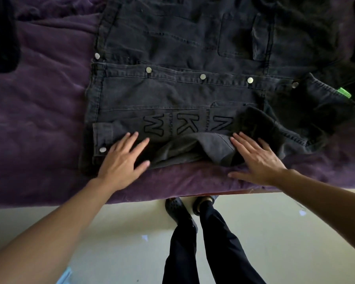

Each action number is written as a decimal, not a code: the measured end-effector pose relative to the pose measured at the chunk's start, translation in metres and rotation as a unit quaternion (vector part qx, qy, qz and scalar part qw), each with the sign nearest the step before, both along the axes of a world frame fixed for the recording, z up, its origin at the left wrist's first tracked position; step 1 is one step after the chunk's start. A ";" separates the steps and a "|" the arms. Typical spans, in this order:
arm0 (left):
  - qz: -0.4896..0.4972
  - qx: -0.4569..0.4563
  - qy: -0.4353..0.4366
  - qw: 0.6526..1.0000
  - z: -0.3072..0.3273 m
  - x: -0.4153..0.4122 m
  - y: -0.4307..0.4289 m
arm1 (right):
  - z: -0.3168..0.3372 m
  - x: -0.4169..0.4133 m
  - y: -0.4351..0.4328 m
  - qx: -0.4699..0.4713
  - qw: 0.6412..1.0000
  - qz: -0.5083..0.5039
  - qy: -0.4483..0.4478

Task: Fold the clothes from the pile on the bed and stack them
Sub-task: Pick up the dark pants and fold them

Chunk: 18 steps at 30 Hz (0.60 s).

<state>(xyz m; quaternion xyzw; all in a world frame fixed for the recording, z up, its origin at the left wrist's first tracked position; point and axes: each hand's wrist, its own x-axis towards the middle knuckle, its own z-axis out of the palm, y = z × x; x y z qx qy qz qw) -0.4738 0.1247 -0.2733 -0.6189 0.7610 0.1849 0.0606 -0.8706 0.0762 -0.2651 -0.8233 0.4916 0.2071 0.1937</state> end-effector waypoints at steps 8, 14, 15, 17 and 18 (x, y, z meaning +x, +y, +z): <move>0.003 0.049 -0.154 0.987 -0.019 -0.005 0.006 | -0.016 0.009 -0.010 -0.065 0.990 -0.110 0.064; 0.039 0.018 -0.109 0.993 -0.007 0.008 0.008 | 0.006 -0.007 -0.007 -0.074 0.992 -0.080 -0.060; 0.048 0.021 -0.092 0.994 0.001 0.011 0.007 | 0.014 -0.011 -0.005 -0.073 0.991 -0.076 -0.083; 0.050 0.051 -0.083 0.994 0.023 0.014 0.002 | 0.035 -0.017 -0.002 -0.057 0.992 -0.077 -0.086; 0.048 0.079 -0.083 0.992 0.036 0.015 -0.004 | 0.045 -0.018 -0.003 -0.035 0.993 -0.087 -0.070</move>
